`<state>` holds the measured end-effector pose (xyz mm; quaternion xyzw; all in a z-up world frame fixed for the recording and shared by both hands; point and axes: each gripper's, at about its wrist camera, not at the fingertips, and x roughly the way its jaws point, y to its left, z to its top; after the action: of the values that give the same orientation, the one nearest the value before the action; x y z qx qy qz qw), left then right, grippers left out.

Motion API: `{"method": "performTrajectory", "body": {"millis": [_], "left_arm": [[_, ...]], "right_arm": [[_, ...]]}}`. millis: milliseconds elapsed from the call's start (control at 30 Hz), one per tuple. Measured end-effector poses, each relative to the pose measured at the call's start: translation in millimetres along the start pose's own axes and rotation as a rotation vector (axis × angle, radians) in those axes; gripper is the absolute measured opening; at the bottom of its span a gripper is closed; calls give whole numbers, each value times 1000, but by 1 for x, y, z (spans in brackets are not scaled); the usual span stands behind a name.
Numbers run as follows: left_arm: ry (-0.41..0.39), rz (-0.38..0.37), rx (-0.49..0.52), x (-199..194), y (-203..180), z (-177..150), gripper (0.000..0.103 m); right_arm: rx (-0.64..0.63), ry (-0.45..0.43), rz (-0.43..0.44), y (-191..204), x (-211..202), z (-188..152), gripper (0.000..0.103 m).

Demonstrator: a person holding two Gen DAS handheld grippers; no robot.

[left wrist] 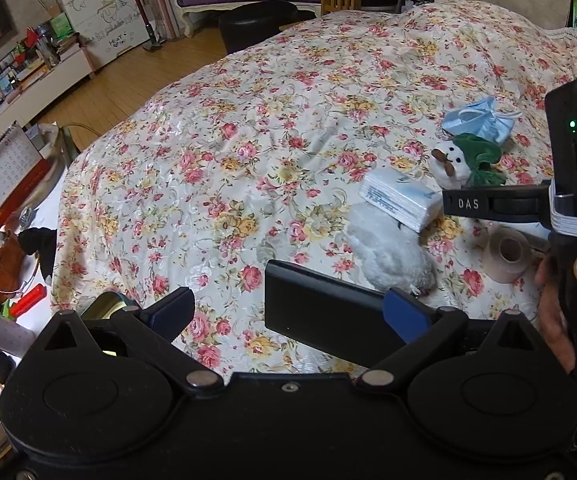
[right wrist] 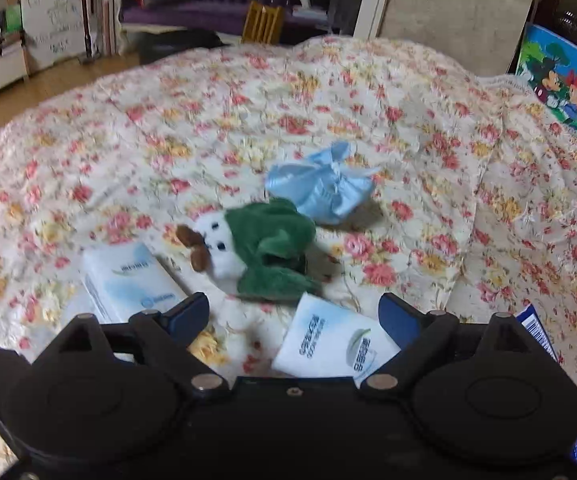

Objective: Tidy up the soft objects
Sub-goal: 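Lower the right tool onto the white tissue pack while the left tool approaches the white fluffy plush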

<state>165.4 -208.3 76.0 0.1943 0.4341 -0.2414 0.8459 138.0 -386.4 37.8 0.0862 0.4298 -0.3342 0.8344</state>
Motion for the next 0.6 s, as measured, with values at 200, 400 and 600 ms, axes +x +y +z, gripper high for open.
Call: {"method": "performTrajectory", "body": {"millis": [200, 400, 600], "left_arm": [[4, 3, 14, 1, -4, -1, 97], [1, 6, 20, 0, -6, 0, 97], [-4, 9, 20, 0, -6, 2, 97]], "right_arm": [[38, 96, -65, -13, 20, -2, 92], [13, 99, -78, -12, 21, -5, 96], [-19, 102, -71, -1, 28, -3, 97]]}}
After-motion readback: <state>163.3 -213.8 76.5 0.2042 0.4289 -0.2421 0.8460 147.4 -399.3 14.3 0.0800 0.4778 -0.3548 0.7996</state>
